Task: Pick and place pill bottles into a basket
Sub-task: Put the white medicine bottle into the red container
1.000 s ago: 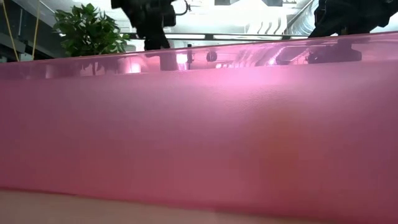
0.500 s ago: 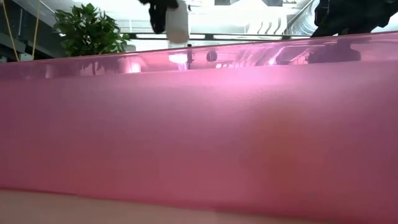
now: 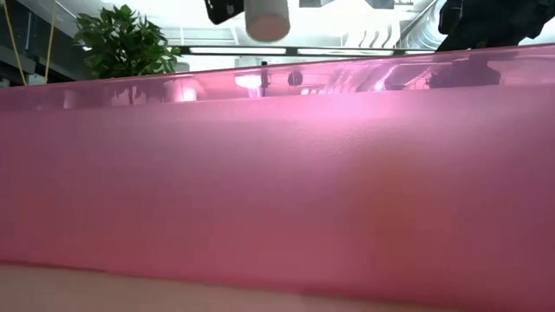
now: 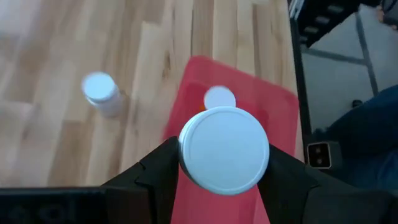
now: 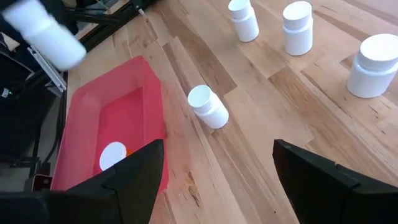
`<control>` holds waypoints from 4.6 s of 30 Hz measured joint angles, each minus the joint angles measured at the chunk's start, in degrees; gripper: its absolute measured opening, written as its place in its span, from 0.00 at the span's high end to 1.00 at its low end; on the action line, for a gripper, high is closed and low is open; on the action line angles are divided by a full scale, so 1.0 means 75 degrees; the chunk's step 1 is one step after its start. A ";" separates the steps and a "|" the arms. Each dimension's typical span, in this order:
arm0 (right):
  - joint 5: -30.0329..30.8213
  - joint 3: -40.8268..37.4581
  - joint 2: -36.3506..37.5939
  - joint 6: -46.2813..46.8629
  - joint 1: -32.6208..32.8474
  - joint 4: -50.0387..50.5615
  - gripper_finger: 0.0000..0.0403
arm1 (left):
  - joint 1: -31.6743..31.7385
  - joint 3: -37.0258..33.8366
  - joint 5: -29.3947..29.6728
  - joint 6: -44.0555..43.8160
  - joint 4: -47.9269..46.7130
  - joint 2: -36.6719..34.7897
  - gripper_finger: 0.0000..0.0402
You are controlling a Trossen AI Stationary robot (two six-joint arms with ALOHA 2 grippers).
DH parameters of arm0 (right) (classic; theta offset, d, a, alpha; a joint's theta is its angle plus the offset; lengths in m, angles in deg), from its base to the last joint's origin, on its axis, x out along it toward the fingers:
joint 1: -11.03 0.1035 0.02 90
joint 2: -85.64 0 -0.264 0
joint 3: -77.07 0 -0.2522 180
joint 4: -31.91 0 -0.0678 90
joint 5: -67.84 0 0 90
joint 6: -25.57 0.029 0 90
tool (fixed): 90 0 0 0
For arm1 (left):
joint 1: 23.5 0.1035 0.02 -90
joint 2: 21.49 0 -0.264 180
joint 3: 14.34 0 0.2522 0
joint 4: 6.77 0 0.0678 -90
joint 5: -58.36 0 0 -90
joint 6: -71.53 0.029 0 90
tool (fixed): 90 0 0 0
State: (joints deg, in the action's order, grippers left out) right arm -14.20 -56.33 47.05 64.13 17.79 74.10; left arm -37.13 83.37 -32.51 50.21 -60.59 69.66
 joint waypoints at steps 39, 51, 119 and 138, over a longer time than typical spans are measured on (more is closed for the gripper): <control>-0.0579 0.0000 0.0000 0.0687 0.0001 -0.0934 0.28 | -0.1789 0.0005 0.1219 -0.1390 0.3276 0.2644 0.46; -0.0992 0.0003 0.0000 0.0184 0.0004 -0.1238 0.28 | -0.1783 -0.0007 0.1461 -0.1801 0.3035 0.2893 0.46; -0.1124 0.0012 -0.0003 -0.0353 0.0001 -0.1256 0.28 | -0.1084 0.0687 0.1341 -0.1241 0.2849 0.3059 0.24; -0.1395 0.0009 -0.0001 -0.0318 0.0001 -0.1170 0.28 | 0.0520 0.3300 0.3296 -0.0001 -0.5134 0.2626 0.27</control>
State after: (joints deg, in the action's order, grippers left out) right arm -24.66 -56.27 47.04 61.75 17.80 65.32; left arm -33.22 108.13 -7.78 50.20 -99.09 89.35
